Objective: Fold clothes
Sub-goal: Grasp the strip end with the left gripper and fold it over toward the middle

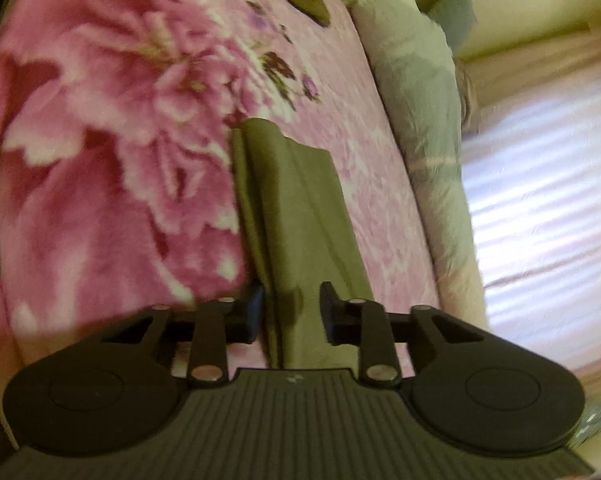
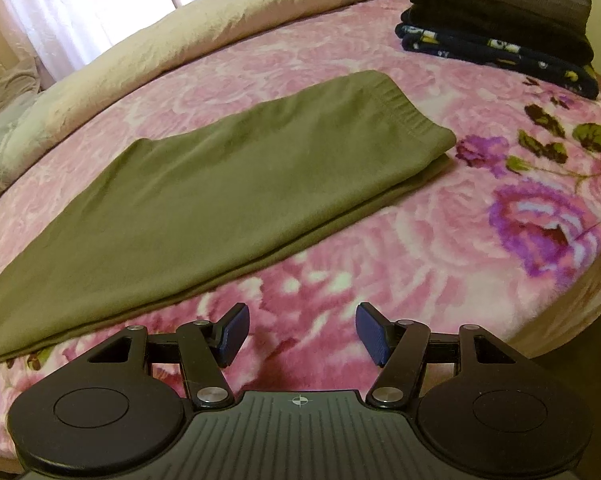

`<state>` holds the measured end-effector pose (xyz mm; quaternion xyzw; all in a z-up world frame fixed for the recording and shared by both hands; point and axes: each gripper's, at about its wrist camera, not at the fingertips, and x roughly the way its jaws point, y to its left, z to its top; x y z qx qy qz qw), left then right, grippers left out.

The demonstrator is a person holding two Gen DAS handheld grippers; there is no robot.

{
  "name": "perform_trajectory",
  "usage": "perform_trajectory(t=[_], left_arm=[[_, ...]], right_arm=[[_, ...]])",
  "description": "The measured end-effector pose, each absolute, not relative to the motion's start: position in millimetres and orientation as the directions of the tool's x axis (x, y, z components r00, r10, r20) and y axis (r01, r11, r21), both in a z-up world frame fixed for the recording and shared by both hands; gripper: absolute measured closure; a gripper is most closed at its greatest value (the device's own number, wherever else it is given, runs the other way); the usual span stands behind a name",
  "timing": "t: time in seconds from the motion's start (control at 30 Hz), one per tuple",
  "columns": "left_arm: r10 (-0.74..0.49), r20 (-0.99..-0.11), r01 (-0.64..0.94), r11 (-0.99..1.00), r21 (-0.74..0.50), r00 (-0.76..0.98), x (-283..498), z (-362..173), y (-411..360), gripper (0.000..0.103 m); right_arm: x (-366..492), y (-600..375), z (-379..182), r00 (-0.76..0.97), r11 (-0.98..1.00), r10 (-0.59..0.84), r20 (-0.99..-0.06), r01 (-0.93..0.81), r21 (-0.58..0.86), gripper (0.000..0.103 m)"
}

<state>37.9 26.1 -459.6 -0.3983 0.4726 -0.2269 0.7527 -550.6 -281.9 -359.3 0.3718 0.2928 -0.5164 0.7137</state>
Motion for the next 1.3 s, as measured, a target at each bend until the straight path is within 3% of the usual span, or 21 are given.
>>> perform_trajectory(t=[0.23,0.3,0.43,0.57,0.67,0.73,0.87,1.0,1.03,1.1,1.2,1.3], left_arm=[[-0.693,-0.556,0.011,0.63,-0.777,0.459,46.0,-449.0,12.9,0.1],[-0.676,-0.567,0.132,0.689,-0.712,0.472,40.8,-428.2,-3.8,0.101],[-0.722,-0.503,0.484,0.691,-0.536,0.475,-2.3,-373.4,-53.4,0.101],[-0.836,-0.412,0.792,0.51,-0.336,0.363,-85.5,-326.2,-106.5,0.101],[-0.897,-0.389,0.938,0.297,-0.177,0.211,-170.9,-318.3,-138.6,0.1],[-0.897,-0.428,0.985,0.158,-0.075,0.111,-225.1,-331.7,-159.1,0.099],[-0.752,-0.657,0.986,-0.064,0.156,0.055,-312.3,-406.6,-195.9,0.09],[-0.779,-0.62,0.961,-0.089,0.262,0.097,-333.2,-413.6,-181.6,0.087],[-0.78,-0.62,0.966,-0.089,0.244,0.084,-331.3,-410.8,-178.5,0.085],[-0.773,-0.634,0.994,-0.064,0.094,0.01,-309.7,-395.7,-170.9,0.082],[-0.773,-0.633,0.995,0.025,-0.097,-0.042,-273.2,-379.0,-155.8,0.082],[-0.784,-0.62,0.97,0.129,-0.207,-0.028,-242.6,-366.8,-137.7,0.082]], right_arm=[[-557.0,-284.6,-362.8,0.31,0.194,-0.519,-0.797,0.95,0.243,0.041],[-560.9,-284.8,-362.0,0.314,0.191,-0.522,-0.793,0.949,0.25,0.041],[-575.0,-284.7,-359.1,0.299,0.155,-0.545,-0.784,0.954,0.256,0.041],[-592.2,-285.8,-355.7,0.291,0.114,-0.569,-0.769,0.954,0.277,0.041],[-603.9,-285.9,-351.7,0.293,0.093,-0.589,-0.753,0.95,0.298,0.041],[-611.0,-286.0,-347.6,0.3,0.083,-0.606,-0.736,0.945,0.317,0.041],[-627.4,-290.1,-341.2,0.34,0.069,-0.636,-0.693,0.919,0.388,0.041],[-638.9,-295.2,-335.6,0.363,0.038,-0.646,-0.671,0.894,0.446,0.041],[-637.7,-295.8,-335.2,0.389,0.047,-0.647,-0.656,0.879,0.475,0.041],[-634.6,-297.1,-334.7,0.443,0.065,-0.647,-0.621,0.844,0.533,0.041],[-614.1,-304.1,-343.8,0.636,0.091,-0.576,-0.513,0.674,0.733,0.041],[-574.8,-316.2,-364.6,0.783,0.053,-0.458,-0.421,0.497,0.866,0.041]])
